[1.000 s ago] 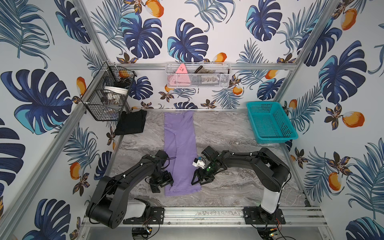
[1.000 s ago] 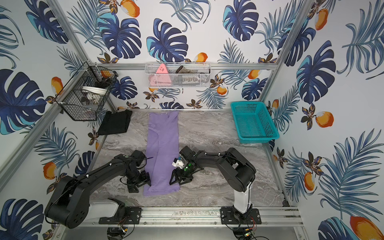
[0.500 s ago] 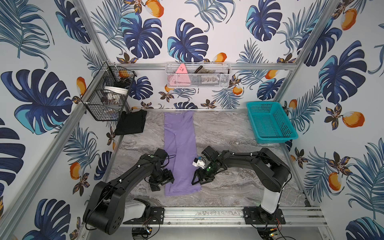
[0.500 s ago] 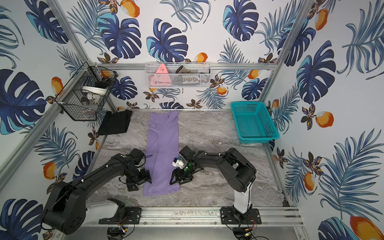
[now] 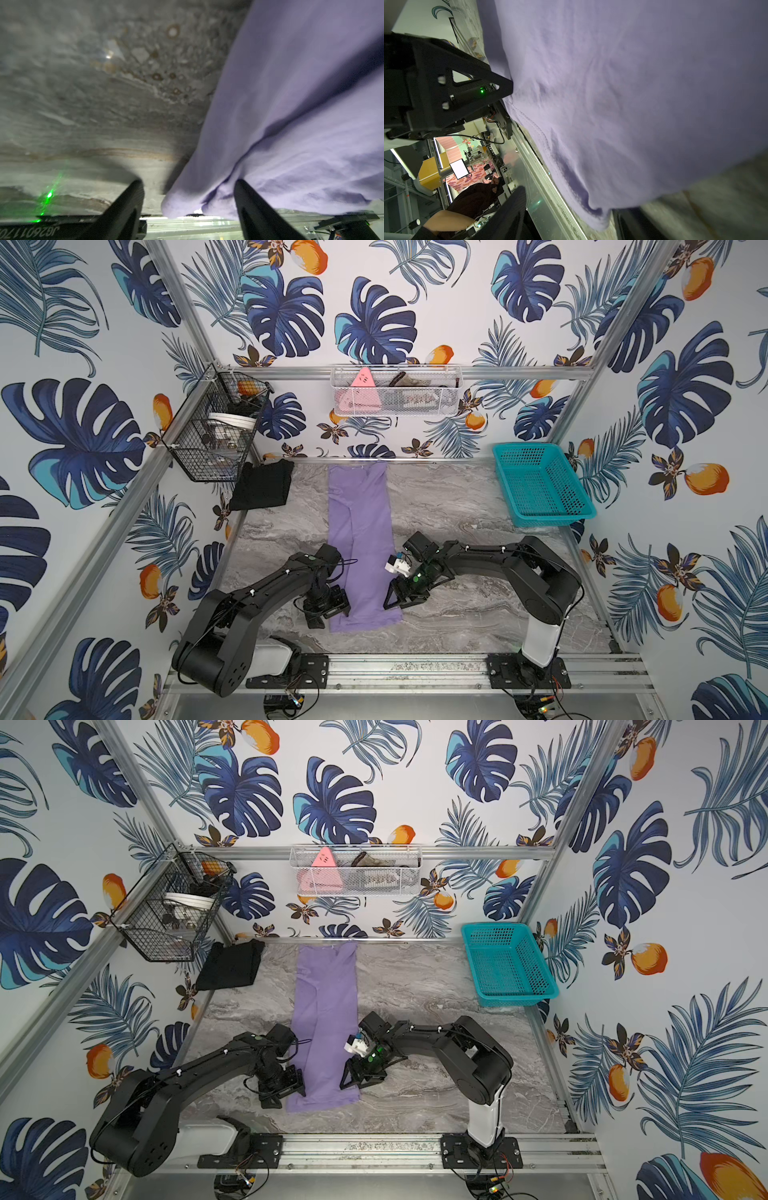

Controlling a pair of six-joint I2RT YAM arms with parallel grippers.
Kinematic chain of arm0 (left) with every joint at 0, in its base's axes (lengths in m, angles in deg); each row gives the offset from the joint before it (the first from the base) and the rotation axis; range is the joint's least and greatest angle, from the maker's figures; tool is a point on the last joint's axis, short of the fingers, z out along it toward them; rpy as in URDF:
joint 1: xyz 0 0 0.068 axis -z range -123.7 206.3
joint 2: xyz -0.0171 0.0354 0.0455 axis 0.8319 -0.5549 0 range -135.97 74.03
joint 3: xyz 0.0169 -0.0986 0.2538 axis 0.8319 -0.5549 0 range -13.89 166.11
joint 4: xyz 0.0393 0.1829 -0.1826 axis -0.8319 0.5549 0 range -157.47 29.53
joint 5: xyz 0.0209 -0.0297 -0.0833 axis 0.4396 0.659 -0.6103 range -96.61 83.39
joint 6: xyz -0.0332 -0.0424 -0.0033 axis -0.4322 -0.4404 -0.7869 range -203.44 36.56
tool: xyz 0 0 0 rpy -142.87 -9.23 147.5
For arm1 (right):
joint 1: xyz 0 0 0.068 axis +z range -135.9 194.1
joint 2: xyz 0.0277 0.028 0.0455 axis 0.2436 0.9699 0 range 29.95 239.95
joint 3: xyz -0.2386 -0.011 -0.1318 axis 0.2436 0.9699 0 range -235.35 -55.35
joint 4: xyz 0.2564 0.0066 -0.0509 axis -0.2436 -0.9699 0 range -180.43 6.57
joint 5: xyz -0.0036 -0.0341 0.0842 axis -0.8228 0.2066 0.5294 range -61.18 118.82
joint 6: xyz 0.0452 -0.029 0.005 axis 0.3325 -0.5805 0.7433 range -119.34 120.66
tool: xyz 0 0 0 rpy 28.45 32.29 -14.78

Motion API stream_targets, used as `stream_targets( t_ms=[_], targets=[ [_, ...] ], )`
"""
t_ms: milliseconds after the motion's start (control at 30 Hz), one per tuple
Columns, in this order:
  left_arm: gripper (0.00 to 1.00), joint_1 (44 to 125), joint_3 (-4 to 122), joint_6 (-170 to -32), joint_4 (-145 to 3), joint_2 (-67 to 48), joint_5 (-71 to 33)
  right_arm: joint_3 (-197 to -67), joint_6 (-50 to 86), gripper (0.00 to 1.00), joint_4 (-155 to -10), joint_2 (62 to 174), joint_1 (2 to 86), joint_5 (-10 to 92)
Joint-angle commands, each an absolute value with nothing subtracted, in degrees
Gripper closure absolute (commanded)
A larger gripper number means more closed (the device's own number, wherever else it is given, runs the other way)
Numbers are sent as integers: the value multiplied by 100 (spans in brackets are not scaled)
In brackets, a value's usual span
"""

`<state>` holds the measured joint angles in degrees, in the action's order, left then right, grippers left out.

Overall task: Fold and stack t-shirts
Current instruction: Fold the T-shirt.

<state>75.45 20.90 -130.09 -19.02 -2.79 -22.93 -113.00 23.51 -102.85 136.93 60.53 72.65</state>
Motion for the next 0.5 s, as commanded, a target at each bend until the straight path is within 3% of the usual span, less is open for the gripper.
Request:
stream_targets(
  t_ms=[0,133,233,467],
  targets=[
    [68,7574,1989,-13064,-2314,-409,-2394,-11265,2281,51,-10378,13700,6050,6907],
    [100,7573,1936,-13111,-2417,-472,-2290,-11257,2247,82,-10349,13726,6050,6907],
    [100,7580,1886,-13160,-2512,-490,-2199,-11257,2202,100,-10321,13719,6050,6942],
    [100,7579,1928,-13145,-2451,-412,-2151,-11268,2124,100,-10365,13615,6050,6973]
  ],
)
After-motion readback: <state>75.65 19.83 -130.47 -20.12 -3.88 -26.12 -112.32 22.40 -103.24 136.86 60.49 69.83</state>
